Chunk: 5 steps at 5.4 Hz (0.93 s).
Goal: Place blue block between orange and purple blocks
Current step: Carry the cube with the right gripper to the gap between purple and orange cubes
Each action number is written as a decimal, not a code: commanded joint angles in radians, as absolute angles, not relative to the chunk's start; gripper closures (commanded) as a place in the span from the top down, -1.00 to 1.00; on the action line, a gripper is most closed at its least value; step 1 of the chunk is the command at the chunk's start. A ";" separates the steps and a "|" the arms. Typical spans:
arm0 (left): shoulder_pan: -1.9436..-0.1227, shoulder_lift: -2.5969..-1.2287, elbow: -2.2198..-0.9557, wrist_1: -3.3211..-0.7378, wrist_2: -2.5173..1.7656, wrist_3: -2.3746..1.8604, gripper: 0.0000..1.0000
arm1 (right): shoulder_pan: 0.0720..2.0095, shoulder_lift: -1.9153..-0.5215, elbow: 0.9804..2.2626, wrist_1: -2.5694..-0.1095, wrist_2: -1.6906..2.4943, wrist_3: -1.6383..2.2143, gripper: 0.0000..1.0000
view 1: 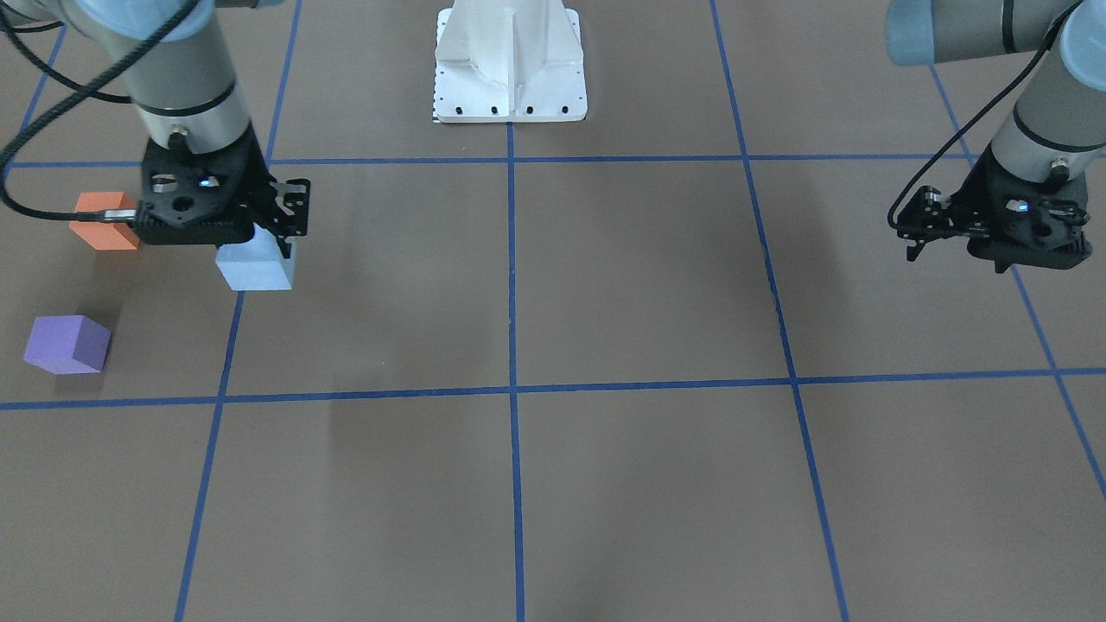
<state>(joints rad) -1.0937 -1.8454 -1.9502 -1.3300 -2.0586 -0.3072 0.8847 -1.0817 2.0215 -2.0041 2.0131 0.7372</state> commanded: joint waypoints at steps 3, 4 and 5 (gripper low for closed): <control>-1.094 -1.845 -1.956 -1.328 -2.059 -0.310 1.00 | 0.989 -1.543 2.069 -1.556 2.117 0.650 -1.00; -1.094 -1.845 -1.956 -1.327 -2.059 -0.310 1.00 | 1.026 -1.643 2.051 -1.490 2.169 0.643 -1.00; -1.092 -1.845 -1.956 -1.327 -2.059 -0.313 1.00 | 1.057 -1.722 1.978 -1.295 2.177 0.638 -1.00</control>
<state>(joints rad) -1.0934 -1.8454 -1.9556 -1.3273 -2.0586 -0.3109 1.0285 -1.6441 2.0292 -1.4441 2.1606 0.6424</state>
